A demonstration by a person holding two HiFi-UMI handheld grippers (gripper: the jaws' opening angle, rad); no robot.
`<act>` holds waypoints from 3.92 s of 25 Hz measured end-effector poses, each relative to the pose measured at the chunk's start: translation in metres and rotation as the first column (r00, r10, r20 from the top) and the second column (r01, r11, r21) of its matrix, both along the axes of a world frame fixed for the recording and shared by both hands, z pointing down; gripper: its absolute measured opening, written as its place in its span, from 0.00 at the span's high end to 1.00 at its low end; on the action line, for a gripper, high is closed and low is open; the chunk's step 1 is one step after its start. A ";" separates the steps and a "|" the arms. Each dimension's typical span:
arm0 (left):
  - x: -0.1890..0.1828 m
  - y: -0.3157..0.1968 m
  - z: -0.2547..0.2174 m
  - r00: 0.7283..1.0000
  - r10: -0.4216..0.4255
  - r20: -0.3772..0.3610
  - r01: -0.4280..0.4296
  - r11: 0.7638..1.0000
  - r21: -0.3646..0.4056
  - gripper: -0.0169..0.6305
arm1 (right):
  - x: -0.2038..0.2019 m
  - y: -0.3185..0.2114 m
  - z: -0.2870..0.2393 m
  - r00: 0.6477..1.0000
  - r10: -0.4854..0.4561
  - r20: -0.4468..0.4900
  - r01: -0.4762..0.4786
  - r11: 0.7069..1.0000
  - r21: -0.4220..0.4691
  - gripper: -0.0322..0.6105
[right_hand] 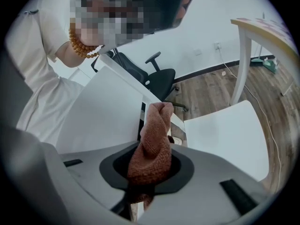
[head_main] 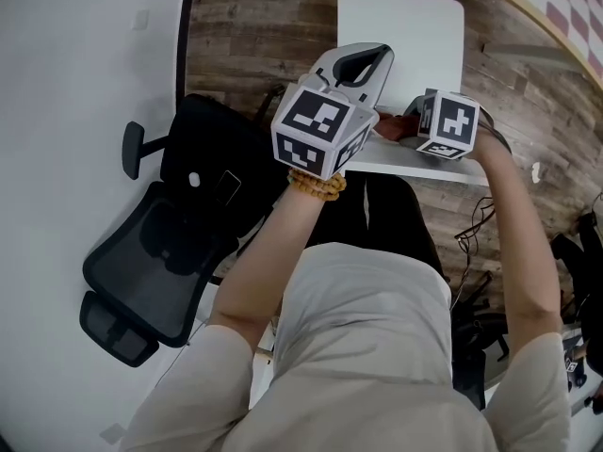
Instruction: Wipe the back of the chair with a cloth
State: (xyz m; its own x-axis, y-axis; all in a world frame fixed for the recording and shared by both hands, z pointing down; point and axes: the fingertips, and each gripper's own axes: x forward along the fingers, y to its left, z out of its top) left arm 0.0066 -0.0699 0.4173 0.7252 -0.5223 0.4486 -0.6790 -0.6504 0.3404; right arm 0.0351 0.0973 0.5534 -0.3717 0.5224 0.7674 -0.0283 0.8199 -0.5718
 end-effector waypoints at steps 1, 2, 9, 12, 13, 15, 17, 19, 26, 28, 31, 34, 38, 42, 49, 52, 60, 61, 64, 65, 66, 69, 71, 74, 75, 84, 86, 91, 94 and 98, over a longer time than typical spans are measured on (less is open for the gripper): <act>0.000 0.000 0.000 1.000 0.001 -0.002 -0.002 1.000 -0.004 0.95 | -0.001 0.001 -0.007 1.000 -0.005 0.012 0.005 1.000 -0.006 0.82; 0.001 0.001 0.000 1.000 0.004 -0.005 -0.004 1.000 -0.008 0.95 | -0.002 0.001 -0.015 1.000 -0.010 0.026 0.010 1.000 -0.012 0.82; 0.008 0.007 -0.004 1.000 0.020 -0.006 -0.020 1.000 -0.001 0.95 | 0.006 0.004 -0.050 0.998 -0.043 0.035 0.043 0.999 -0.006 0.82; 0.009 0.008 -0.004 1.000 0.023 -0.001 -0.023 1.000 0.000 0.95 | 0.009 0.005 -0.066 0.998 -0.044 0.045 0.045 0.999 -0.002 0.82; 0.009 0.008 -0.003 1.000 0.023 0.000 -0.023 1.000 -0.002 0.95 | 0.011 0.006 -0.071 0.998 -0.043 0.048 0.043 0.999 -0.001 0.82; 0.008 0.009 -0.001 1.000 0.020 0.001 -0.020 1.000 -0.010 0.95 | 0.015 0.007 -0.079 0.998 -0.036 0.052 0.036 0.999 0.001 0.82; 0.007 0.007 0.000 1.000 0.013 0.000 -0.013 1.000 -0.013 0.95 | 0.019 0.007 -0.085 0.998 -0.025 0.055 0.025 1.000 0.003 0.82; 0.006 0.005 -0.001 1.000 0.006 -0.002 -0.006 1.000 -0.013 0.95 | 0.023 0.006 -0.089 0.998 -0.018 0.058 0.018 1.000 0.003 0.82; 0.005 0.008 -0.003 1.000 0.009 -0.004 -0.009 1.000 -0.011 0.95 | 0.024 0.006 -0.073 0.999 -0.018 0.041 0.018 1.000 0.005 0.82; 0.005 0.008 -0.004 1.000 0.006 -0.006 -0.006 1.000 -0.009 0.95 | 0.025 0.006 -0.064 0.999 -0.020 0.031 0.020 1.000 0.008 0.82; 0.005 0.008 -0.005 1.000 0.000 -0.010 0.000 1.000 -0.010 0.95 | 0.027 0.005 -0.047 1.000 -0.021 0.013 0.020 1.000 0.019 0.82; 0.004 0.007 -0.005 1.000 -0.009 -0.017 0.008 1.000 -0.013 0.95 | 0.030 0.003 -0.029 1.000 -0.029 -0.008 0.029 0.999 0.043 0.82; 0.002 0.005 -0.007 1.000 -0.019 -0.021 0.018 1.000 -0.005 0.95 | 0.036 0.001 -0.005 0.999 -0.028 -0.038 0.031 0.997 0.066 0.82; 0.000 0.005 -0.008 0.999 -0.024 -0.030 0.024 1.000 -0.008 0.95 | 0.041 -0.002 0.016 0.998 0.001 -0.059 0.003 0.998 0.069 0.82; 0.000 0.006 -0.009 1.000 -0.020 -0.021 0.020 1.000 0.001 0.95 | 0.047 -0.004 0.048 0.996 0.004 -0.086 0.001 0.998 0.056 0.82; 0.000 0.005 -0.008 1.000 -0.021 -0.015 0.021 1.000 0.003 0.95 | 0.050 -0.005 0.063 0.995 -0.001 -0.104 0.007 0.998 0.064 0.82; 0.005 0.006 -0.011 1.000 -0.030 -0.007 0.030 0.999 0.013 0.95 | 0.054 -0.005 0.073 0.994 0.004 -0.112 0.005 0.997 0.075 0.82; 0.007 0.007 -0.011 0.999 -0.031 -0.009 0.031 0.999 0.016 0.95 | 0.054 -0.004 0.071 0.994 0.005 -0.107 0.003 0.997 0.071 0.82; 0.013 0.011 -0.013 1.000 -0.026 -0.009 0.026 1.000 0.017 0.95 | 0.053 -0.002 0.060 0.996 0.009 -0.094 -0.004 0.999 0.053 0.82; 0.015 0.012 -0.013 1.000 -0.024 -0.008 0.024 1.000 0.017 0.95 | 0.053 -0.001 0.055 0.996 0.007 -0.088 -0.003 0.999 0.047 0.82; 0.017 0.013 -0.014 1.000 -0.023 -0.008 0.023 1.000 0.018 0.95 | 0.052 -0.001 0.050 0.997 0.002 -0.080 0.001 0.999 0.043 0.82; 0.024 0.015 -0.015 1.000 -0.023 -0.010 0.024 0.999 0.027 0.95 | 0.054 0.001 0.036 0.998 -0.003 -0.068 0.005 1.000 0.025 0.82; 0.028 0.017 -0.017 1.000 -0.021 -0.014 0.022 0.999 0.029 0.95 | 0.057 0.003 0.027 0.998 0.004 -0.059 -0.003 1.000 0.009 0.82; 0.036 0.020 -0.020 1.000 -0.014 -0.019 0.015 0.999 0.030 0.95 | 0.056 0.005 0.007 1.000 0.013 -0.013 -0.013 1.000 -0.012 0.82; 0.039 0.021 -0.020 1.000 -0.010 -0.020 0.011 1.000 0.029 0.95 | 0.057 0.005 0.001 1.000 0.017 -0.003 -0.017 1.000 -0.018 0.82; 0.057 0.029 -0.034 1.000 0.010 -0.026 -0.009 0.999 0.036 0.95 | 0.074 0.010 -0.050 1.000 -0.007 0.025 0.007 1.000 -0.004 0.82; 0.059 0.031 -0.036 1.000 0.013 -0.028 -0.012 0.999 0.037 0.95 | 0.075 0.011 -0.063 0.999 -0.009 0.034 0.009 1.000 -0.002 0.82; 0.062 0.037 -0.042 0.999 0.024 -0.034 -0.023 0.999 0.043 0.95 | 0.077 0.013 -0.091 0.999 -0.001 0.051 0.000 1.000 0.014 0.82; 0.067 0.041 -0.043 0.999 0.033 -0.036 -0.032 0.999 0.041 0.95 | 0.081 0.015 -0.103 0.998 0.007 0.057 -0.008 1.000 0.021 0.82; 0.078 0.042 -0.042 0.998 0.050 -0.040 -0.048 0.998 0.040 0.95 | 0.087 0.014 -0.105 0.998 0.012 0.056 -0.013 1.000 0.027 0.82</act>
State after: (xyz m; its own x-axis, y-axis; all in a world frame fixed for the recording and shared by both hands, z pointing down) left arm 0.0850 -0.0281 0.3757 0.7677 -0.5026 0.3975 -0.6321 -0.6959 0.3409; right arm 0.1226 0.1112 0.4483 -0.4210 0.4966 0.7591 -0.0071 0.8350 -0.5502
